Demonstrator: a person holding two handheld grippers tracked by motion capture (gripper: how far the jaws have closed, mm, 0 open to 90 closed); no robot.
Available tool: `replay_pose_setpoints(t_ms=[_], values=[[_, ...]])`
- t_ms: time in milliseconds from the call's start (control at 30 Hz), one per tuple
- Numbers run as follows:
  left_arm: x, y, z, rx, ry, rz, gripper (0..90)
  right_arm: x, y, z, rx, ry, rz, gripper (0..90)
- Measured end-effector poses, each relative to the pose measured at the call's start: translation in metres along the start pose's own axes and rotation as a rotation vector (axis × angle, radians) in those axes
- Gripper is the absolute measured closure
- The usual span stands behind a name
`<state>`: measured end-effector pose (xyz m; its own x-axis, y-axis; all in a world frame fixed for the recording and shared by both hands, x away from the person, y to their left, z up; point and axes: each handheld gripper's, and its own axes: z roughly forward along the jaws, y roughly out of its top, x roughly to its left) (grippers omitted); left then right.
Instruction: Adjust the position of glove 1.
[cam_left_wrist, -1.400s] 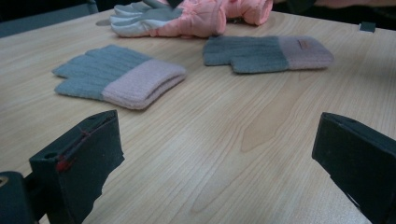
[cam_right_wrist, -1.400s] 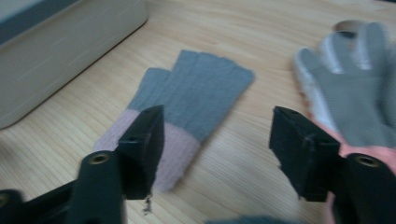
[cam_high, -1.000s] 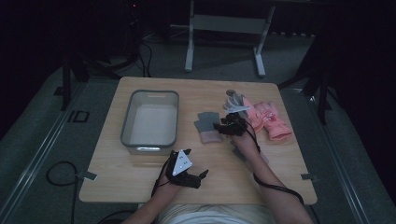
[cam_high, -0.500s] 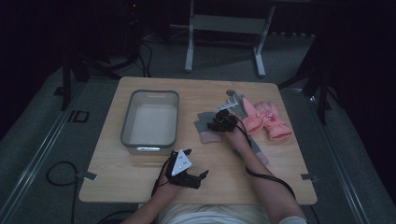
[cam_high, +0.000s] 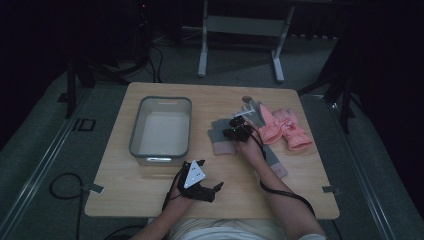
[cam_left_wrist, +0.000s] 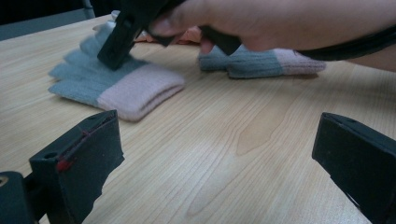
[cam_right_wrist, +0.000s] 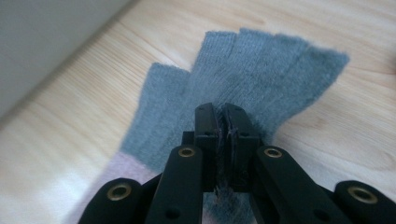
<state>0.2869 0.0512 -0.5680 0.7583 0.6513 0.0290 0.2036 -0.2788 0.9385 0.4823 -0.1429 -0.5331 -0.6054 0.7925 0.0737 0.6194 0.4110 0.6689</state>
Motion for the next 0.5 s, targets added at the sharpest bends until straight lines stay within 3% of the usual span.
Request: replay_pose_setpoints(t_ms=[67, 100, 133, 233, 267, 300, 367, 400, 500], values=[[0.0, 0.0, 0.0, 0.003, 0.003, 0.0, 1.0, 0.002, 0.0, -0.007, -0.015, 0.005, 0.014, 85.1], [0.0, 0.0, 0.0, 0.004, 0.004, 0.002, 1.1, 0.006, 0.001, -0.021, -0.033, 0.001, 0.015, 85.1], [0.0, 0.0, 0.0, 0.004, 0.004, 0.003, 1.1, 0.006, 0.001, -0.021, -0.033, 0.001, 0.015, 85.1], [-0.001, 0.0, 0.0, 0.002, 0.006, 0.007, 1.0, 0.016, -0.002, -0.049, -0.083, 0.006, 0.026, 85.2], [-0.001, 0.0, 0.0, 0.002, 0.007, 0.007, 1.0, 0.016, -0.002, -0.049, -0.083, 0.006, 0.026, 85.2], [-0.001, 0.0, 0.0, 0.003, 0.007, 0.005, 1.1, 0.021, -0.008, -0.061, -0.107, -0.003, 0.05, 85.1], [-0.001, 0.0, 0.0, 0.004, 0.007, 0.007, 1.1, 0.021, -0.008, -0.061, -0.107, -0.003, 0.05, 85.1], [-0.001, 0.0, 0.0, 0.003, 0.007, 0.008, 1.1, 0.027, -0.022, -0.071, -0.126, -0.006, 0.083, 85.1], [-0.001, 0.0, 0.0, 0.001, 0.007, 0.004, 1.1, 0.03, -0.033, -0.074, -0.12, 0.0, 0.105, 85.2]])
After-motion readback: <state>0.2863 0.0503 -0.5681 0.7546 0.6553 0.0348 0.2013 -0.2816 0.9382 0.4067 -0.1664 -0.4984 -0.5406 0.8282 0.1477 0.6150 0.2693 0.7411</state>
